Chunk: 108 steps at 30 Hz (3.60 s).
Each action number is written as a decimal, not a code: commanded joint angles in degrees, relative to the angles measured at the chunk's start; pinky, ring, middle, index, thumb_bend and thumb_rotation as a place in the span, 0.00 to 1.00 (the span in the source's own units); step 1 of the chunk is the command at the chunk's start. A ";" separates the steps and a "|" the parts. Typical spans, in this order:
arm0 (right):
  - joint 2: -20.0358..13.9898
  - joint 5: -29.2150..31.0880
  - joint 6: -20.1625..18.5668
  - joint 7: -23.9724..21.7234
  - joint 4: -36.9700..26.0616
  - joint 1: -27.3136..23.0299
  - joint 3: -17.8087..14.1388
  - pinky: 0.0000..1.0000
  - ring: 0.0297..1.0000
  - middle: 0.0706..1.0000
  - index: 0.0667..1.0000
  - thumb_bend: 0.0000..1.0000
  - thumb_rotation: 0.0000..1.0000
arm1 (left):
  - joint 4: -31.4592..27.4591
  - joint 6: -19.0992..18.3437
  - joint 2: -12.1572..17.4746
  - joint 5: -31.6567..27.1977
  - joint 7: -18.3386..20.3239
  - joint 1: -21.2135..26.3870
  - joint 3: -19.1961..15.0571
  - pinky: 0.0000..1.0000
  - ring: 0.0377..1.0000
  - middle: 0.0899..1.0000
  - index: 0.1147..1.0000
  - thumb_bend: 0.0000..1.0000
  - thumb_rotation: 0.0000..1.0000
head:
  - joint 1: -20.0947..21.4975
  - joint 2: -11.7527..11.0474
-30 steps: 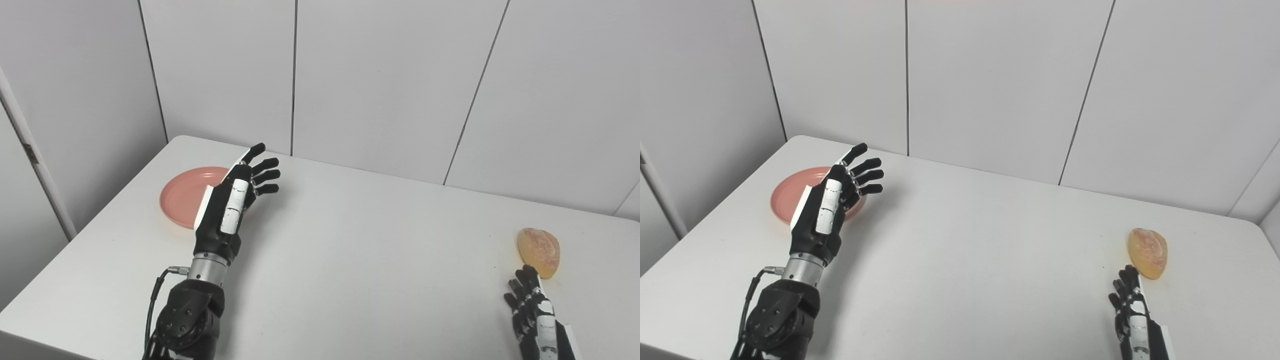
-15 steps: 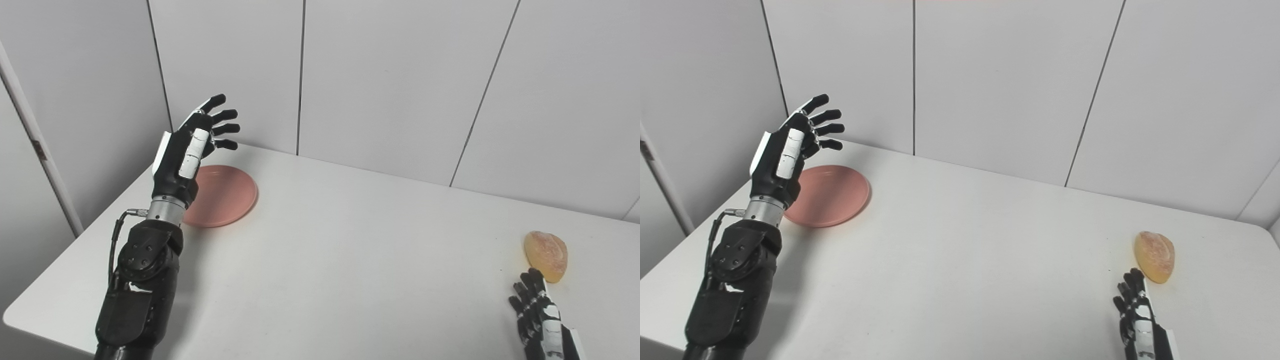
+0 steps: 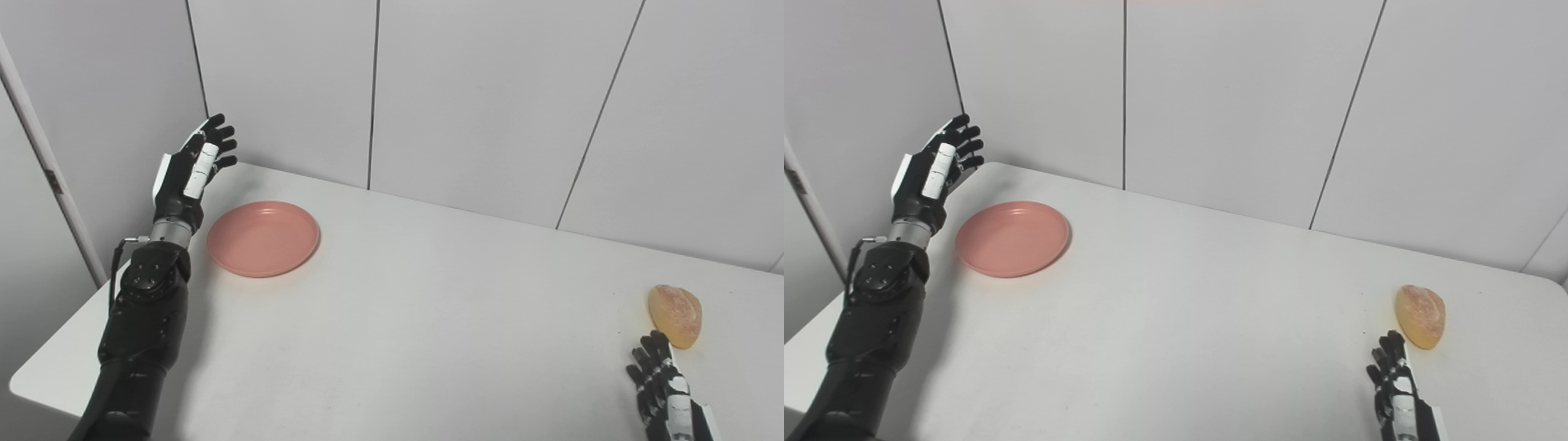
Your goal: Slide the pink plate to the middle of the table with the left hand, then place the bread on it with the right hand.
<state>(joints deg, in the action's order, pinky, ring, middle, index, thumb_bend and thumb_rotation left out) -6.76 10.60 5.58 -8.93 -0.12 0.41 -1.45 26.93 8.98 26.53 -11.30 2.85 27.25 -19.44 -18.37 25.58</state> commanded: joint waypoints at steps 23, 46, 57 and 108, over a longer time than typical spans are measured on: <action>-0.60 -1.02 -1.73 0.40 0.92 3.28 -0.32 0.99 0.97 1.00 0.97 0.80 0.97 | 30.28 9.98 5.91 -2.40 2.04 12.70 -0.82 0.82 0.85 0.82 0.83 0.90 0.77 | 1.67 2.12; -0.34 -1.95 -4.17 0.69 -2.40 4.73 0.10 0.98 0.96 1.00 0.98 0.80 0.97 | 42.33 12.23 2.35 -3.49 6.33 15.32 2.04 0.81 0.85 0.82 0.82 0.89 0.75 | 3.24 3.57; -0.08 -2.97 -5.08 1.05 -3.77 5.12 0.43 0.97 0.95 0.99 0.97 0.80 0.97 | 44.86 14.04 1.10 -3.44 8.07 16.23 3.83 0.81 0.85 0.82 0.83 0.93 0.77 | 3.75 3.97; 1.54 -4.52 -7.12 1.47 -4.93 4.91 1.89 0.96 0.93 0.99 0.98 0.81 0.98 | 28.44 9.95 -8.45 -1.58 11.01 8.13 10.35 0.74 0.80 0.78 0.83 0.94 0.76 | 7.04 5.12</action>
<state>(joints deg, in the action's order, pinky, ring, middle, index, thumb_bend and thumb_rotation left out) -6.22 6.10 0.33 -7.63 -5.52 3.87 -0.32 56.29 19.66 19.63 -13.57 12.91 34.78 -10.17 -11.34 30.67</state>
